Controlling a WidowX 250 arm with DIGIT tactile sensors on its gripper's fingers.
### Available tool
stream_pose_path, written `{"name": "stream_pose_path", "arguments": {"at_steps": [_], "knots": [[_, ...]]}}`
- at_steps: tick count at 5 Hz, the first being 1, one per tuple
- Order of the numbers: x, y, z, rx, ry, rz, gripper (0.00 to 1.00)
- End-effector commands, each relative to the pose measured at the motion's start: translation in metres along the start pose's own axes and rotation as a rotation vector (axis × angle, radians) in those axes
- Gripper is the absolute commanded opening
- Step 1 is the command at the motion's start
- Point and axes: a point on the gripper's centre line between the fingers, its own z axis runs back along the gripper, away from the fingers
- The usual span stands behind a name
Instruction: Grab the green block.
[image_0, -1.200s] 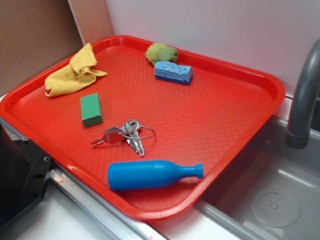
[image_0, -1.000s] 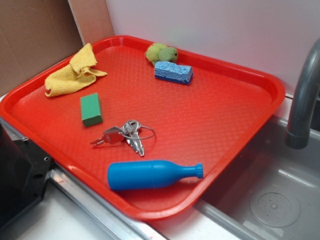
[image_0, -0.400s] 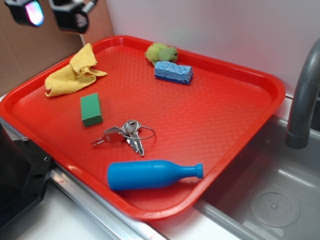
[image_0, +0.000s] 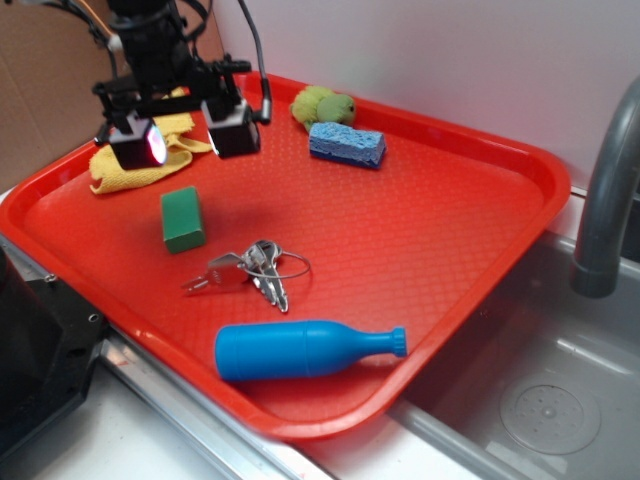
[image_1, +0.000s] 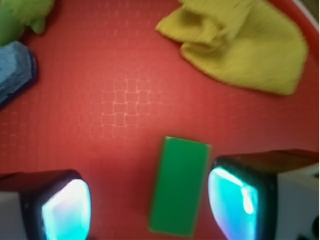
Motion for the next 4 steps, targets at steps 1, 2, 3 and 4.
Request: {"name": "stream_pose_path", "arguments": {"at_steps": [1, 2, 3, 4], "knots": [[-0.034, 0.055, -0.008, 0.026, 0.006, 0.015, 1.0], [-0.039, 0.061, -0.005, 0.01, -0.01, -0.02, 1.0], [-0.034, 0.052, -0.005, 0.008, -0.01, -0.065, 1.0], [-0.052, 0.056, 0.009, -0.001, -0.023, -0.087, 1.0]]}}
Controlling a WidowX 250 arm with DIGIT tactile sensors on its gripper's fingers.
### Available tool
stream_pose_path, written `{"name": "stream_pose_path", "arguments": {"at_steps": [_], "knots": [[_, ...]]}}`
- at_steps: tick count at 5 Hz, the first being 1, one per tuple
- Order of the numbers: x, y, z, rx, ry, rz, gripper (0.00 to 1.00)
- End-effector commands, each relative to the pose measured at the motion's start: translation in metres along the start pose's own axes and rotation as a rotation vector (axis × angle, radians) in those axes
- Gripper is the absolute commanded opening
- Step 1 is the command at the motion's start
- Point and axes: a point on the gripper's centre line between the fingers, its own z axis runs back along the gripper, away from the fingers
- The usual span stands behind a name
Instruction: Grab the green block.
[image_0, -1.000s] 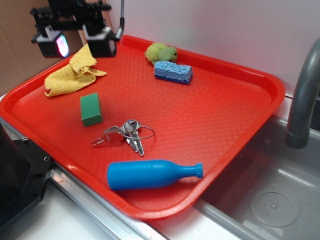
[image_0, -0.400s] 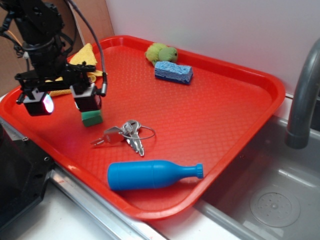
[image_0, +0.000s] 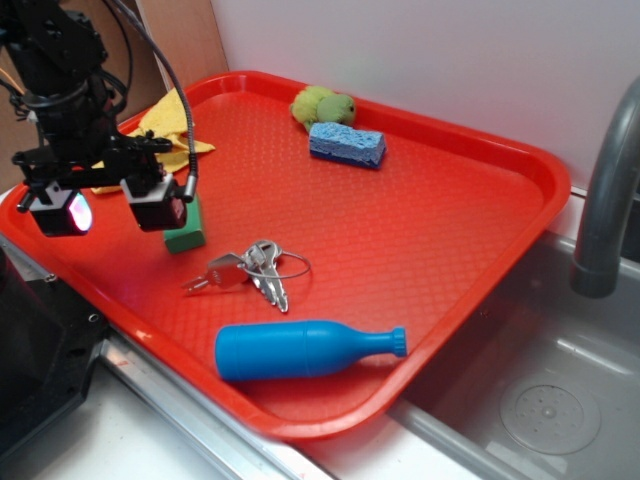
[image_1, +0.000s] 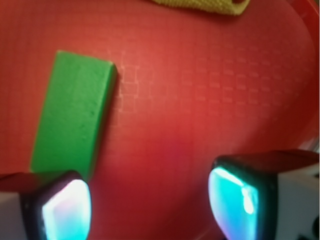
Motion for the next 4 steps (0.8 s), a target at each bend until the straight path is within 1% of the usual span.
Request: {"name": "stream_pose_path", "arguments": {"at_steps": [1, 2, 3, 4], "knots": [[-0.009, -0.001, 0.018, -0.028, -0.039, -0.036, 1.0], [-0.004, -0.005, 0.013, -0.01, -0.016, -0.032, 1.0], [-0.001, -0.015, 0.005, 0.013, 0.016, -0.107, 1.0], [-0.001, -0.015, 0.005, 0.013, 0.016, -0.107, 1.0]]}}
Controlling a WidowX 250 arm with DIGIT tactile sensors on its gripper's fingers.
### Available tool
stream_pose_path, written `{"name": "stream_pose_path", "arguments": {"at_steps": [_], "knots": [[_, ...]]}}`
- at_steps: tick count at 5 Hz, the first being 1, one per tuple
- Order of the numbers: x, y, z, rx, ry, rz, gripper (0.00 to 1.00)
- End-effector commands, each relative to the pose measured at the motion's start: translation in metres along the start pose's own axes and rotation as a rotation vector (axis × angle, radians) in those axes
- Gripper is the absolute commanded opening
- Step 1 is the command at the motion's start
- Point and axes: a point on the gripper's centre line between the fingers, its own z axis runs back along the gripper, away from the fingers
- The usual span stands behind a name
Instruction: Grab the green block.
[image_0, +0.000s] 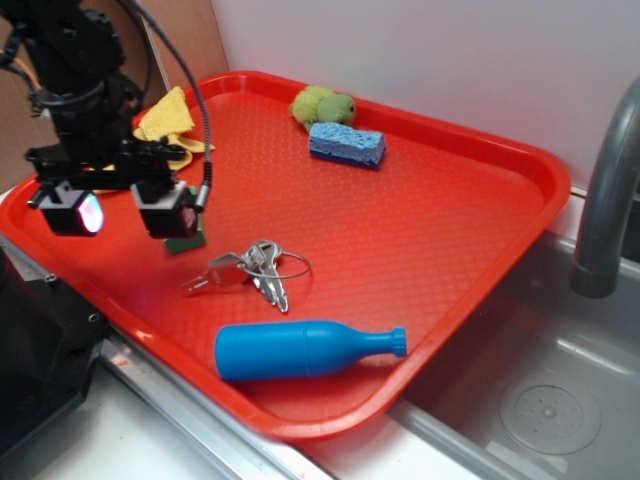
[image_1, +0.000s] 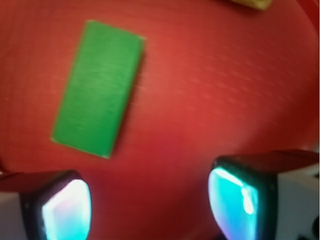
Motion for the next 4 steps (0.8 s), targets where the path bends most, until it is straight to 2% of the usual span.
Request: {"name": "stream_pose_path", "arguments": {"at_steps": [1, 2, 3, 4], "knots": [[0.008, 0.001, 0.007, -0.025, -0.035, -0.002, 1.0], [0.008, 0.001, 0.007, -0.025, -0.035, -0.002, 1.0], [0.012, 0.001, 0.018, -0.036, -0.004, 0.048, 1.0], [0.014, -0.002, 0.018, -0.067, -0.002, 0.065, 1.0]]}}
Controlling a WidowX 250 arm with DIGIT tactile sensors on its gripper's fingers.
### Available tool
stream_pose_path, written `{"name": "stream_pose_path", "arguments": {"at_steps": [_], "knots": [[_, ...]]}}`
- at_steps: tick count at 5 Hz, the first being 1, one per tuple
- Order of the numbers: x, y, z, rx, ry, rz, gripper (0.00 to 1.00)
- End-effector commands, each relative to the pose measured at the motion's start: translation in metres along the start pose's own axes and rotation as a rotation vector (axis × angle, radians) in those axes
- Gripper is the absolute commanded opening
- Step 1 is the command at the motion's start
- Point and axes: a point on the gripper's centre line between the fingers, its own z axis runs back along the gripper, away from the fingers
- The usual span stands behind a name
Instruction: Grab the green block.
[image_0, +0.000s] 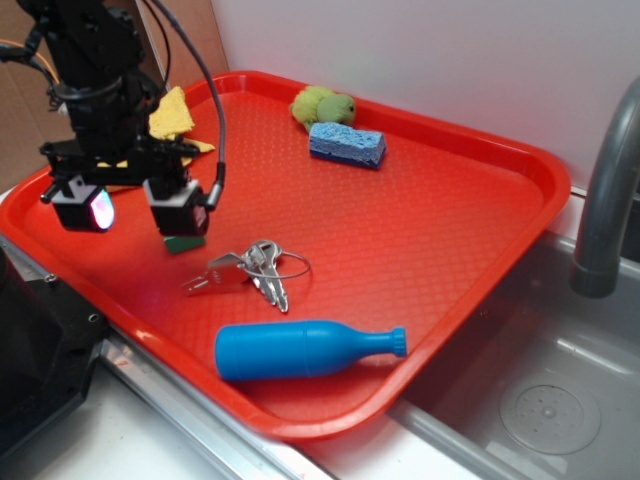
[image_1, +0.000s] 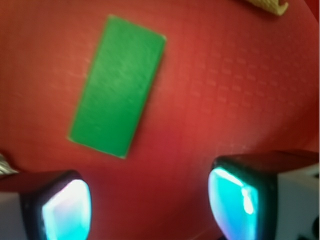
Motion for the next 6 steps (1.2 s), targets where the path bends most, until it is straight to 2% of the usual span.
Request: {"name": "stream_pose_path", "arguments": {"at_steps": [1, 3, 4, 5, 6], "knots": [[0.017, -0.01, 0.002, -0.066, -0.018, 0.075, 1.0], [0.048, -0.026, -0.034, -0.081, -0.014, 0.15, 1.0], [0.057, -0.029, -0.047, -0.052, -0.004, 0.156, 1.0], [0.061, -0.031, -0.052, 0.002, -0.008, 0.134, 0.0], [0.062, -0.033, -0.032, 0.04, -0.084, 0.023, 0.0]]}}
